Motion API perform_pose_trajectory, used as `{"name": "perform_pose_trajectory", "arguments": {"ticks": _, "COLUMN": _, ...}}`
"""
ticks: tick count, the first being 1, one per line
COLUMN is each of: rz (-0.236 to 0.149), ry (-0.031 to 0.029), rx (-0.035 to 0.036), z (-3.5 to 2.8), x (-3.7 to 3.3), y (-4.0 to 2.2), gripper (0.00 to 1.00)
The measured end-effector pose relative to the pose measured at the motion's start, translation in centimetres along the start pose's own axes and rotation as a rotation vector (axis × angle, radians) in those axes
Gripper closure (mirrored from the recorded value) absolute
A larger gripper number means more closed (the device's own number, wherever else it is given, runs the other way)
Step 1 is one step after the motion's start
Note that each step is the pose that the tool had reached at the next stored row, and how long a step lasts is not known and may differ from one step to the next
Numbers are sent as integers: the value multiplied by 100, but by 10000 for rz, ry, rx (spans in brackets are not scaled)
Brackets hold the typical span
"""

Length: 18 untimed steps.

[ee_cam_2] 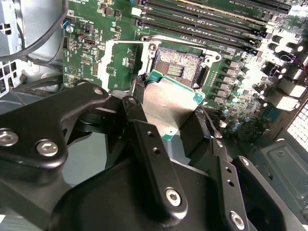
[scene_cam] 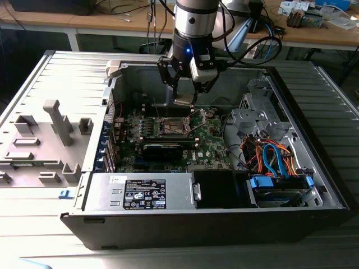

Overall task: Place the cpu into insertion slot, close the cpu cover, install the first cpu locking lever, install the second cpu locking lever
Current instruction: 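Place the cpu into insertion slot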

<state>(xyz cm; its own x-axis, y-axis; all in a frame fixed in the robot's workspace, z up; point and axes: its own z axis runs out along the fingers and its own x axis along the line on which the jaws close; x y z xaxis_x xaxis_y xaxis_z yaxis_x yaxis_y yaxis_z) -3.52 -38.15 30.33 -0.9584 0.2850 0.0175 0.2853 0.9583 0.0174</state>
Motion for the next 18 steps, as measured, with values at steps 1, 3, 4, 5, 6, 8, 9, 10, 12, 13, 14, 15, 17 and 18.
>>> {"name": "perform_pose_trajectory", "arguments": {"ticks": 1, "rz": 8, "ry": 0, "rx": -1, "z": 0, "x": 0, "y": 0, "gripper": 45}}
{"name": "perform_pose_trajectory", "arguments": {"ticks": 3, "rz": 14, "ry": 0, "rx": 0, "z": 0, "x": 0, "y": 0, "gripper": 45}}
{"name": "perform_pose_trajectory", "arguments": {"ticks": 4, "rz": 20, "ry": 0, "rx": 0, "z": 0, "x": 0, "y": 0, "gripper": 45}}
{"name": "perform_pose_trajectory", "arguments": {"ticks": 5, "rz": 23, "ry": 0, "rx": 0, "z": 0, "x": 0, "y": 0, "gripper": 45}}
{"name": "perform_pose_trajectory", "arguments": {"ticks": 6, "rz": 37, "ry": -1, "rx": 0, "z": 0, "x": 0, "y": 0, "gripper": 45}}
{"name": "perform_pose_trajectory", "arguments": {"ticks": 8, "rz": 52, "ry": -1, "rx": -2, "z": 1, "x": 0, "y": 0, "gripper": 45}}
{"name": "perform_pose_trajectory", "arguments": {"ticks": 9, "rz": 55, "ry": -1, "rx": -1, "z": 0, "x": 0, "y": 0, "gripper": 45}}
{"name": "perform_pose_trajectory", "arguments": {"ticks": 10, "rz": 61, "ry": -1, "rx": -1, "z": 1, "x": 0, "y": 0, "gripper": 45}}
{"name": "perform_pose_trajectory", "arguments": {"ticks": 12, "rz": 68, "ry": -1, "rx": -1, "z": 1, "x": 0, "y": 0, "gripper": 45}}
{"name": "perform_pose_trajectory", "arguments": {"ticks": 13, "rz": 71, "ry": -1, "rx": -1, "z": 1, "x": 0, "y": 0, "gripper": 45}}
{"name": "perform_pose_trajectory", "arguments": {"ticks": 14, "rz": 77, "ry": -2, "rx": -2, "z": 1, "x": 0, "y": 0, "gripper": 45}}
{"name": "perform_pose_trajectory", "arguments": {"ticks": 15, "rz": 81, "ry": -1, "rx": -1, "z": 0, "x": 0, "y": 0, "gripper": 45}}
{"name": "perform_pose_trajectory", "arguments": {"ticks": 17, "rz": 94, "ry": -2, "rx": -1, "z": 1, "x": 0, "y": 0, "gripper": 45}}
{"name": "perform_pose_trajectory", "arguments": {"ticks": 18, "rz": 96, "ry": -2, "rx": -2, "z": 1, "x": 0, "y": 0, "gripper": 45}}
